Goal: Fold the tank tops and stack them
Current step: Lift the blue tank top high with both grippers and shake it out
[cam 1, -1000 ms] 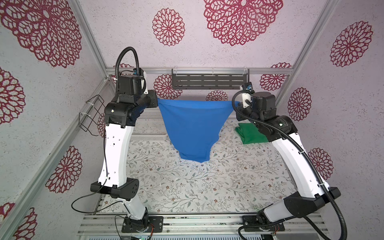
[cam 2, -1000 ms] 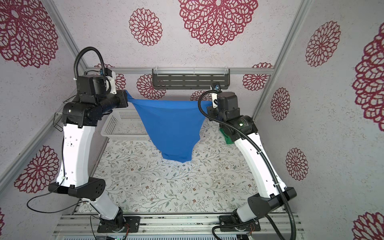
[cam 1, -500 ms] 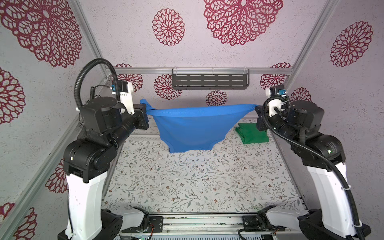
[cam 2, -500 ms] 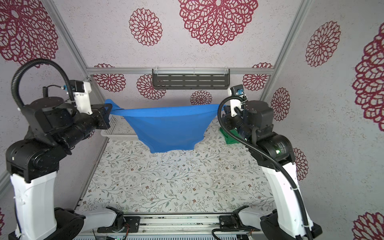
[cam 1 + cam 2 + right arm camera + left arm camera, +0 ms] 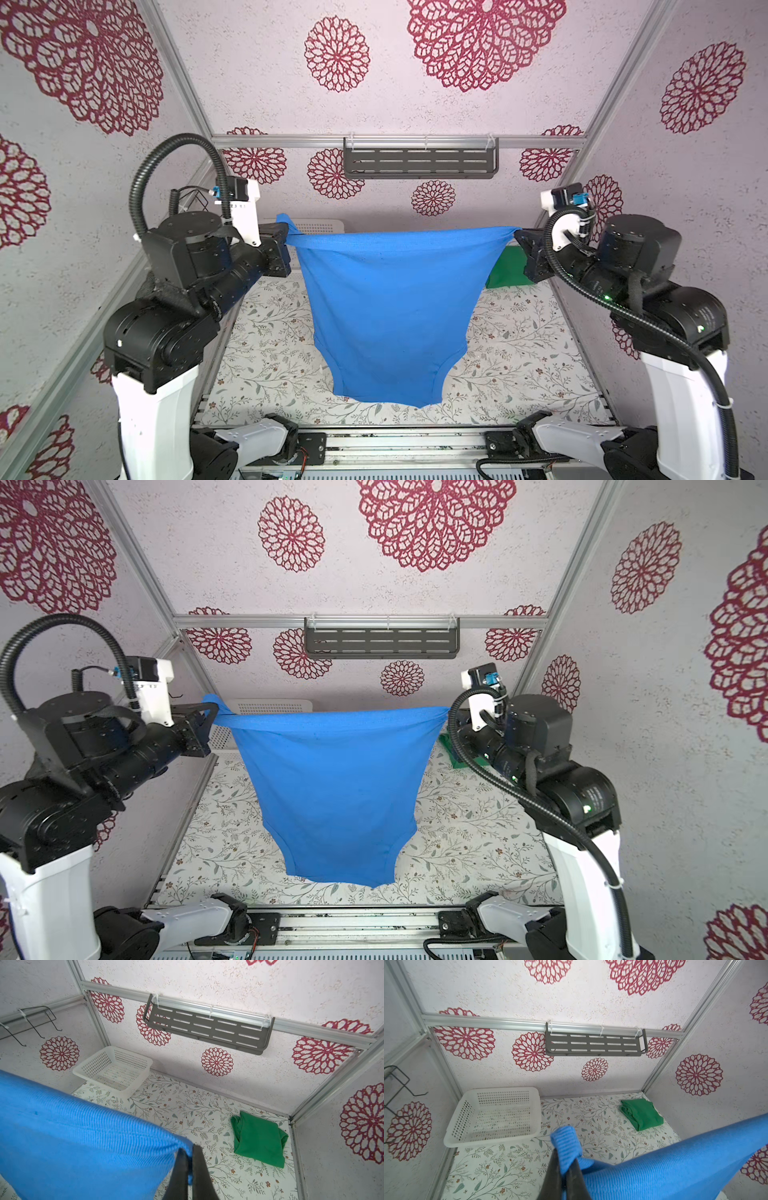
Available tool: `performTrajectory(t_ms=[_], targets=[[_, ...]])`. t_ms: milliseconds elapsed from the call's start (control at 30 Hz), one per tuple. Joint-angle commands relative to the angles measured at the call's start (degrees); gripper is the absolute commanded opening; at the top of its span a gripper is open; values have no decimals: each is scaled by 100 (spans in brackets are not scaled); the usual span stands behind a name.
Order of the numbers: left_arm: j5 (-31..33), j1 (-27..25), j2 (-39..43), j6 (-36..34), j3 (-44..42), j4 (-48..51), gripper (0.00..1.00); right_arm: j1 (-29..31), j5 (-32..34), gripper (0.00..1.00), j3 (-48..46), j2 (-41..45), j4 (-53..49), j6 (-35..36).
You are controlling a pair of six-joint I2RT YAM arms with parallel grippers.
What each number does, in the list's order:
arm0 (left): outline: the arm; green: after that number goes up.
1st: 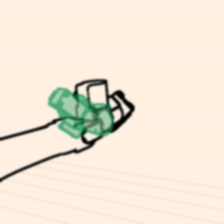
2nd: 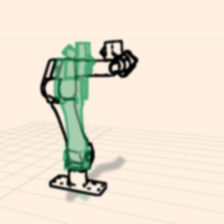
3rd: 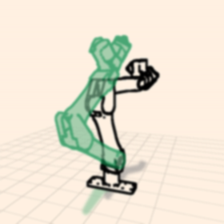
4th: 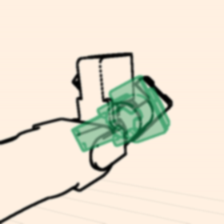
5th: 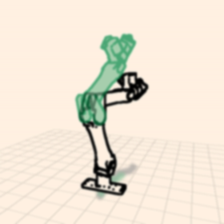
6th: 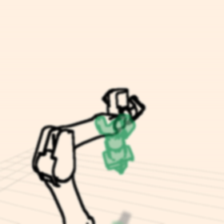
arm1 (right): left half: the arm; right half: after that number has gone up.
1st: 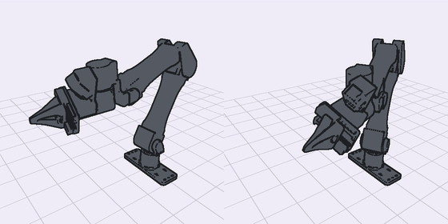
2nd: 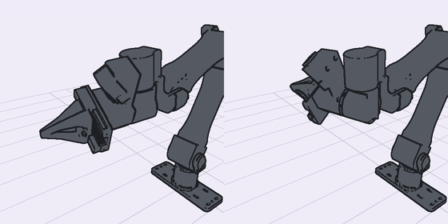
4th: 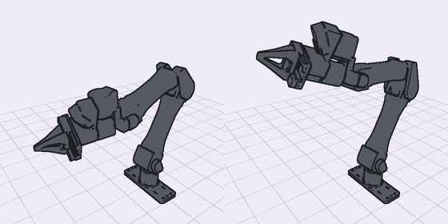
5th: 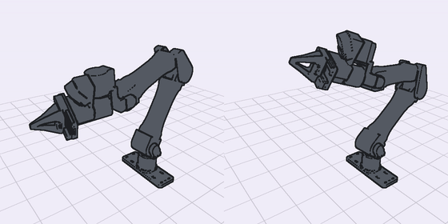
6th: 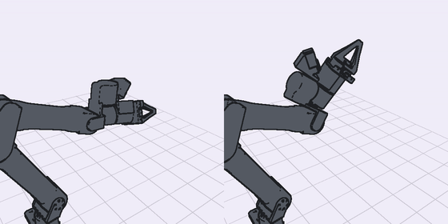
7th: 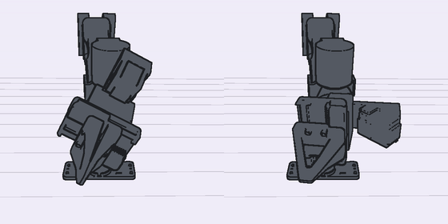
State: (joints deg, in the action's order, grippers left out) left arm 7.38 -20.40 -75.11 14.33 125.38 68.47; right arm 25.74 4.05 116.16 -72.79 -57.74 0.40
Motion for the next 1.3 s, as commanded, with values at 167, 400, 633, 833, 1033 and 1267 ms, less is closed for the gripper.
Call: performTrajectory(t_ms=[167,400,633,833,1033,1267], targets=[[-552,679,-940,-73,-51,-494,0,-73,986,0,104,-918,561,124],[-782,700,-1189,113,653,-424,0,-86,1358,0,478,-957,449,53],[-493,394,-579,81,387,-135,0,-71,1414,0,469,-473,28,-99],[-110,7,-70,94,451,351,0,-75,1168,0,470,32,-289,-214],[-76,-167,212,211,824,839,0,-76,1036,0,843,276,-674,-382],[-440,-159,206,-97,876,1015,0,-78,1536,0,1076,-53,-1011,-455]])
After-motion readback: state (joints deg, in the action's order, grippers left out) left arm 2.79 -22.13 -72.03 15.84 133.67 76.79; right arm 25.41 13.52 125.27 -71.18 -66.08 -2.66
